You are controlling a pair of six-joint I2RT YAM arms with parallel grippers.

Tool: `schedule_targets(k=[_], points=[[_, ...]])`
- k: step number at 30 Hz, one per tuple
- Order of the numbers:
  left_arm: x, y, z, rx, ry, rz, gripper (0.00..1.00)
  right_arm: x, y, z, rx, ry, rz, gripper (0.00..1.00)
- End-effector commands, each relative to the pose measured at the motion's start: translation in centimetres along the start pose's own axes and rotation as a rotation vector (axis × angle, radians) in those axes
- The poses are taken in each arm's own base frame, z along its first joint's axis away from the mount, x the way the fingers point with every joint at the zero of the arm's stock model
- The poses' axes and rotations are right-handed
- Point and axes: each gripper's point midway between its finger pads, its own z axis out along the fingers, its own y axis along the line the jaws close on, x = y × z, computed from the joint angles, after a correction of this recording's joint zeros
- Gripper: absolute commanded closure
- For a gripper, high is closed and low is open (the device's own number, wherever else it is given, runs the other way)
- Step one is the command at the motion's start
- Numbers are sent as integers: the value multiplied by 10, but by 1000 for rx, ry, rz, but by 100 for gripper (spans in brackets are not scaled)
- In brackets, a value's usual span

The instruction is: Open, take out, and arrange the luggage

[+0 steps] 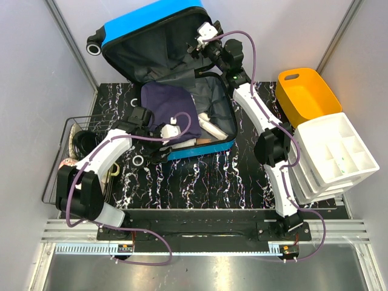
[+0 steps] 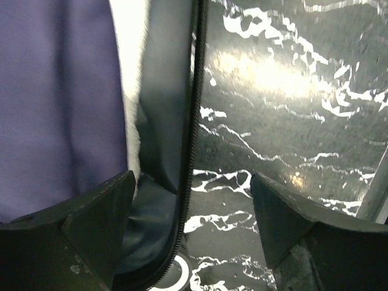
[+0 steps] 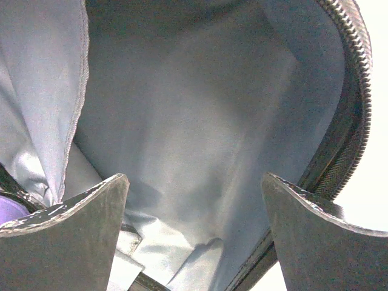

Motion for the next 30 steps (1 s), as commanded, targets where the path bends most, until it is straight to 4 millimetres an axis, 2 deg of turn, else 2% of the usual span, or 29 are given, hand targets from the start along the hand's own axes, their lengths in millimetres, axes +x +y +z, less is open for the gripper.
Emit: schedule_targets(k=[1, 3, 4, 6, 7, 11, 15, 20, 26, 28, 30], points=[[40, -15, 5, 57, 127, 74, 24, -16, -52, -7, 149, -13, -74, 0], [50, -23, 3, 60, 151, 84, 30, -15, -55, -8, 156, -9, -77, 0], [61, -31, 3, 73, 172, 84, 40, -14, -56, -8, 158, -8, -78, 0], [66, -41, -3, 74, 176, 105, 51, -14, -60, -9, 165, -7, -82, 0], [73, -48, -3, 84, 187, 100, 60, -14, -60, -9, 165, -9, -82, 0], [82, -66, -12, 104, 204, 91, 76, -10, -64, -9, 177, -9, -86, 0], [87, -82, -18, 130, 204, 74, 83, -6, -69, -8, 210, -9, -76, 0], [89, -83, -20, 100, 206, 51, 79, -2, -68, -8, 213, -4, -47, 0], [75, -56, -17, -10, 181, 4, 51, -11, -57, -18, 155, 11, -5, 1], [69, -51, -19, -29, 167, -11, 37, -18, -51, -31, 122, 47, 16, 0], [57, -48, -25, -55, 131, -11, 30, -18, -45, -52, 88, 119, 19, 0]])
